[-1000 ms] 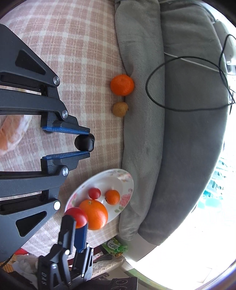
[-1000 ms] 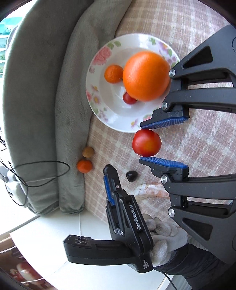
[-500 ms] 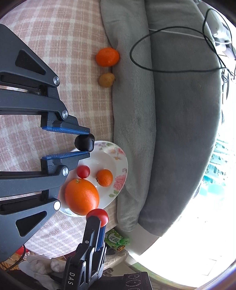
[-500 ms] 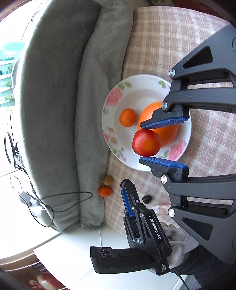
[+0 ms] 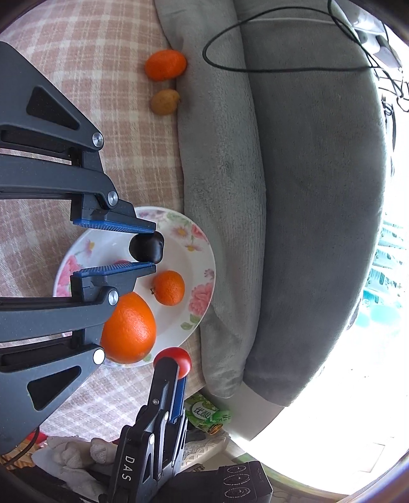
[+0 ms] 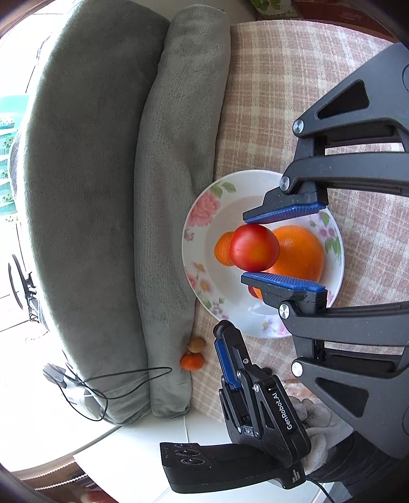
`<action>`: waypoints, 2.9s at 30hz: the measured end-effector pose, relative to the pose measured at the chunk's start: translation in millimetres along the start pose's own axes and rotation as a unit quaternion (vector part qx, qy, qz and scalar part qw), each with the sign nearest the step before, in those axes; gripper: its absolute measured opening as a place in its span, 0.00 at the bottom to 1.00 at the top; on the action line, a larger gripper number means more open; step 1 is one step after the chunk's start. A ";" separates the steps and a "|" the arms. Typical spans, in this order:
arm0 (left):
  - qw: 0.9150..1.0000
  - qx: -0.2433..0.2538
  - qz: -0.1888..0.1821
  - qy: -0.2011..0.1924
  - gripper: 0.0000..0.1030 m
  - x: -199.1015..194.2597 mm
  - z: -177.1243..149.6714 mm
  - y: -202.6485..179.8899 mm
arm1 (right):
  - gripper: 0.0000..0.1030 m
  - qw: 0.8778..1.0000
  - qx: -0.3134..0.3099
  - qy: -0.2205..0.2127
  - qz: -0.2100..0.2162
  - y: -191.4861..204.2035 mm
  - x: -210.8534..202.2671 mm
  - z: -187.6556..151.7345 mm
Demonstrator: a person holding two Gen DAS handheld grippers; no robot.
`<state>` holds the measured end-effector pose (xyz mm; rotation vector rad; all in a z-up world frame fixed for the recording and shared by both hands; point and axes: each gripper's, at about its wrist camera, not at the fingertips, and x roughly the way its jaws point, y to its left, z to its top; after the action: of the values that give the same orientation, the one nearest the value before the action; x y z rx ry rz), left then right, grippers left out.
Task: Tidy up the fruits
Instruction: 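Carry the tomato and plum toward the bowl with both grippers, then open both grippers to drop the tomato and plum into the bowl, then move the left gripper to a small brown round fruit while the right gripper reaches a brown kiwi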
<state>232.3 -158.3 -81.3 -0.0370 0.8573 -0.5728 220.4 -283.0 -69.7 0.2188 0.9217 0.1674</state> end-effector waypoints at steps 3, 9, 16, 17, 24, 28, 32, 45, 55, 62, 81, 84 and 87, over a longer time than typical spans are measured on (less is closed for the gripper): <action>1.000 0.000 0.000 0.000 0.17 1.0 1.0 -0.8 | 0.32 1.000 0.001 0.001 -0.001 -3.4 2.1 0.6; 1.000 0.002 -0.001 0.004 0.17 3.5 2.1 -3.2 | 0.32 1.000 0.003 0.004 0.000 -6.1 6.3 0.6; 1.000 0.004 -0.006 0.002 0.17 5.2 2.9 -5.8 | 0.33 1.000 0.010 0.001 -0.002 -8.0 7.9 1.9; 1.000 0.005 -0.005 0.001 0.17 5.0 2.9 -6.3 | 0.33 1.000 0.011 0.000 -0.001 -8.5 7.7 2.0; 1.000 0.007 -0.005 -0.006 0.32 2.7 2.4 -8.2 | 0.60 1.000 0.017 -0.016 -0.004 -9.1 -0.5 2.9; 1.000 0.007 -0.001 -0.012 0.45 -1.3 2.8 -8.7 | 0.74 0.999 0.017 -0.027 -0.012 -8.2 -5.9 4.3; 1.000 0.010 0.002 -0.024 0.61 -7.6 2.2 -9.6 | 0.82 0.999 0.017 -0.037 -0.013 -6.1 -11.4 6.2; 0.999 0.007 0.027 -0.047 0.74 -37.0 -5.7 3.6 | 0.95 0.998 0.016 -0.059 -0.001 17.5 -22.7 16.4; 0.995 -0.009 0.065 -0.071 0.74 -76.5 -23.3 39.5 | 0.95 0.998 -0.004 -0.057 0.019 51.8 -16.1 29.4; 0.992 -0.027 0.093 -0.082 0.74 -104.1 -43.0 70.3 | 0.95 0.998 -0.023 -0.047 0.035 79.9 -0.8 37.3; 0.986 -0.071 0.135 -0.068 0.74 -133.9 -95.1 132.6 | 0.95 0.996 -0.049 0.014 0.069 137.7 65.2 50.7; 0.986 -0.072 0.136 -0.063 0.73 -133.2 -100.2 134.8 | 0.95 0.996 -0.051 0.026 0.074 146.6 77.3 51.9; 0.987 -0.073 0.133 -0.055 0.65 -131.6 -104.0 136.8 | 0.95 0.995 -0.049 0.037 0.076 153.2 89.0 53.4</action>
<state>152.7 42.7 -92.6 -0.0855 0.7792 -0.2538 308.6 -120.4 -67.4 0.1932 0.9674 0.3635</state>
